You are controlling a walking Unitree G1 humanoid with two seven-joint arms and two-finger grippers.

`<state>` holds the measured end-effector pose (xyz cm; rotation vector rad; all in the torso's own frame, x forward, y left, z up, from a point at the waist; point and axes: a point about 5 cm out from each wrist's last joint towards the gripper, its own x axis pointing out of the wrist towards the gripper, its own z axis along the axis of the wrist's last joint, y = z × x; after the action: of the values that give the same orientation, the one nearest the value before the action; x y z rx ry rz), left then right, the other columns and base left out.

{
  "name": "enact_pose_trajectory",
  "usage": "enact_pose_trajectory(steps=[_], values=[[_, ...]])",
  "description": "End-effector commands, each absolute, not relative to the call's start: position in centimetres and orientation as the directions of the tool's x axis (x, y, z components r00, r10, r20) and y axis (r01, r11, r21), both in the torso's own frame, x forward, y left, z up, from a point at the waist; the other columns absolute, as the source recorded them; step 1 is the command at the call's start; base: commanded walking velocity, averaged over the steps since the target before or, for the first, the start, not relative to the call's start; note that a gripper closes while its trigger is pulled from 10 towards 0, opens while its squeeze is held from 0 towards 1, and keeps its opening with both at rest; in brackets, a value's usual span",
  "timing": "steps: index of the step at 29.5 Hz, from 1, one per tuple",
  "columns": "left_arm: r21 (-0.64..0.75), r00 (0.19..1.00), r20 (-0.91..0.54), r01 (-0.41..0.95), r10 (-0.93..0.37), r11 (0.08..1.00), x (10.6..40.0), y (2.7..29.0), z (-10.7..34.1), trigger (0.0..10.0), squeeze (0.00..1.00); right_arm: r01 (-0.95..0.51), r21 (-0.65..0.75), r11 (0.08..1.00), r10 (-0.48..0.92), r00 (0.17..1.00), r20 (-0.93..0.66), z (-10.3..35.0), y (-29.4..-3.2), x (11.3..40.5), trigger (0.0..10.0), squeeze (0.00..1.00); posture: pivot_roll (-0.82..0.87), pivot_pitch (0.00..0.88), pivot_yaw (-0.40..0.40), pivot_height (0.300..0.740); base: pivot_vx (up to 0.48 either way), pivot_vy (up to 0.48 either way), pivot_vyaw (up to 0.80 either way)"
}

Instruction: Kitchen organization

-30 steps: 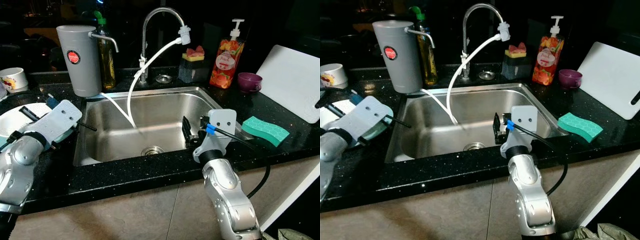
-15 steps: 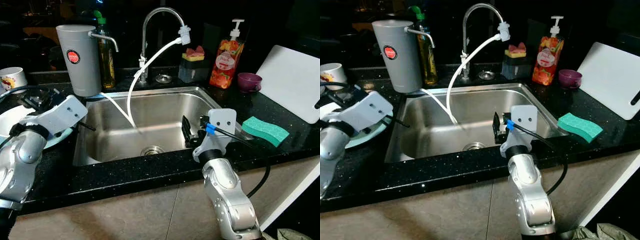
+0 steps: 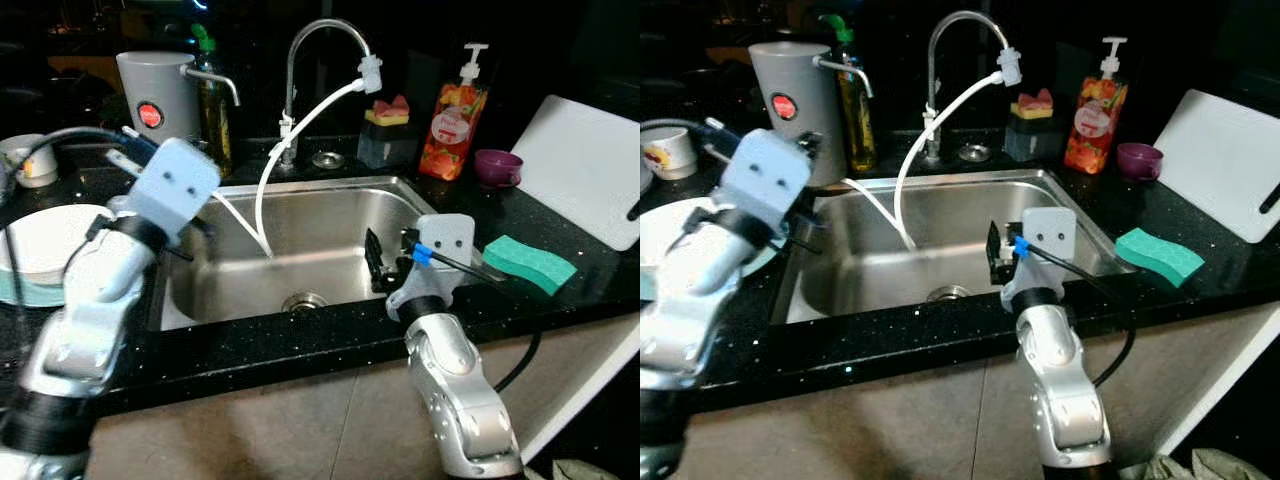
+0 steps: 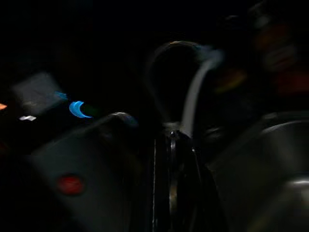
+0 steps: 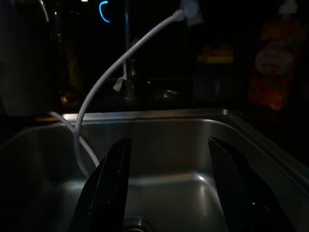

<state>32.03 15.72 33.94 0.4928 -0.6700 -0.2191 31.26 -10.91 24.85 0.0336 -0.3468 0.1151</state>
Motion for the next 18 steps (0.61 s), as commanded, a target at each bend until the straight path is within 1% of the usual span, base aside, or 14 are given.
enact_pose_trajectory(steps=[1, 2, 4, 5, 6, 7, 9, 10, 13, 14, 15, 16, 18], values=[[0.481, 0.805, 0.472, 0.107, -0.36, 0.87, 32.8, 15.4, 32.9, 10.0, 0.0, -0.107, 0.018, 0.994, 0.095, 0.936, 0.34, 24.8, -11.2, 31.4, 10.0, 0.0, 0.11, 0.087, -0.052, 0.74, 0.0, 0.0, 0.0], [0.436, 0.823, 0.436, 0.16, -0.364, 0.885, 33.3, 15.1, 32.4, 10.0, 0.0, -0.104, 0.017, 0.994, 0.092, 0.935, 0.343, 24.9, -11.2, 31.5, 10.0, 0.0, 0.11, 0.087, -0.052, 0.74, 0.0, 0.0, 0.0], [0.264, 0.865, 0.365, 0.259, -0.345, 0.929, 34.3, 14.8, 31.4, 10.0, 0.0, -0.106, 0.011, 0.994, 0.095, 0.932, 0.35, 25.1, -11.3, 31.4, 10.0, 0.0, 0.1, 0.081, -0.052, 0.74, 0.0, 0.0, 0.0], [0.169, 0.871, 0.351, 0.301, -0.342, 0.939, 34.6, 14.7, 31.4, 10.0, 0.0, -0.139, -0.023, 0.99, 0.138, 0.922, 0.362, 25.3, -10.9, 31.3, 10.0, 0.0, 0.1, 0.081, -0.052, 0.74, 0.0, 0.0, 0.0], [0.169, 0.871, 0.351, 0.301, -0.342, 0.939, 34.6, 14.7, 31.4, 10.0, 0.0, -0.139, -0.023, 0.99, 0.138, 0.922, 0.362, 25.3, -10.9, 31.3, 10.0, 0.0, 0.1, 0.081, -0.052, 0.74, 0.0, 0.0, 0.0], [0.111, 0.874, 0.344, 0.324, -0.342, 0.94, 34.7, 14.6, 31.3, 10.0, 0.0, -0.164, -0.048, 0.985, 0.17, 0.914, 0.369, 25.4, -10.6, 31.2, 10.0, 0.0, 0.1, 0.081, -0.052, 0.74, 0.0, 0.0, 0.0], [0.049, 0.863, 0.369, 0.352, -0.344, 0.935, 34.7, 14.5, 31.8, 10.0, 0.0, -0.218, -0.168, 0.961, 0.268, 0.882, 0.388, 25.7, -9.5, 30.7, 10.0, 0.0, 0.1, 0.078, -0.055, 0.74, 0.0, 0.0, 0.0], [0.049, 0.863, 0.369, 0.352, -0.344, 0.935, 34.7, 14.5, 31.8, 10.0, 0.0, -0.218, -0.168, 0.961, 0.268, 0.882, 0.388, 25.7, -9.5, 30.7, 10.0, 0.0, 0.1, 0.078, -0.055, 0.74, 0.0, 0.0, 0.0], [-0.028, 0.826, 0.419, 0.426, -0.377, 0.904, 34.3, 14.4, 33.2, 10.0, 0.0, -0.323, -0.316, 0.892, 0.43, 0.822, 0.373, 25.7, -7.4, 30.1, 10.0, 0.0, 0.1, 0.078, -0.055, 0.74, 0.0, 0.0, 0.0], [-0.028, 0.826, 0.419, 0.426, -0.377, 0.904, 34.3, 14.4, 33.2, 10.0, 0.0, -0.323, -0.316, 0.892, 0.43, 0.822, 0.373, 25.7, -7.4, 30.1, 10.0, 0.0, 0.1, 0.078, -0.055, 0.74, 0.0, 0.0, 0.0], [-0.06, 0.802, 0.432, 0.482, -0.413, 0.874, 33.9, 14.4, 33.8, 10.0, 0.0, -0.376, -0.345, 0.86, 0.49, 0.796, 0.356, 25.4, -6.5, 29.8, 10.0, 0.0, 0.1, 0.078, -0.055, 0.74, 0.0, 0.0, 0.0], [-0.069, 0.791, 0.431, 0.509, -0.434, 0.858, 33.7, 14.5, 33.8, 10.0, 0.0, -0.393, -0.354, 0.849, 0.51, 0.786, 0.35, 25.3, -6.1, 29.7, 10.0, 0.0, 0.11, 0.075, -0.057, 0.74, 0.0, 0.0, 0.0], [-0.069, 0.791, 0.431, 0.509, -0.434, 0.858, 33.7, 14.5, 33.8, 10.0, 0.0, -0.393, -0.354, 0.849, 0.51, 0.786, 0.35, 25.3, -6.1, 29.7, 10.0, 0.0, 0.11, 0.075, -0.057, 0.74, 0.0, 0.0, 0.0]])
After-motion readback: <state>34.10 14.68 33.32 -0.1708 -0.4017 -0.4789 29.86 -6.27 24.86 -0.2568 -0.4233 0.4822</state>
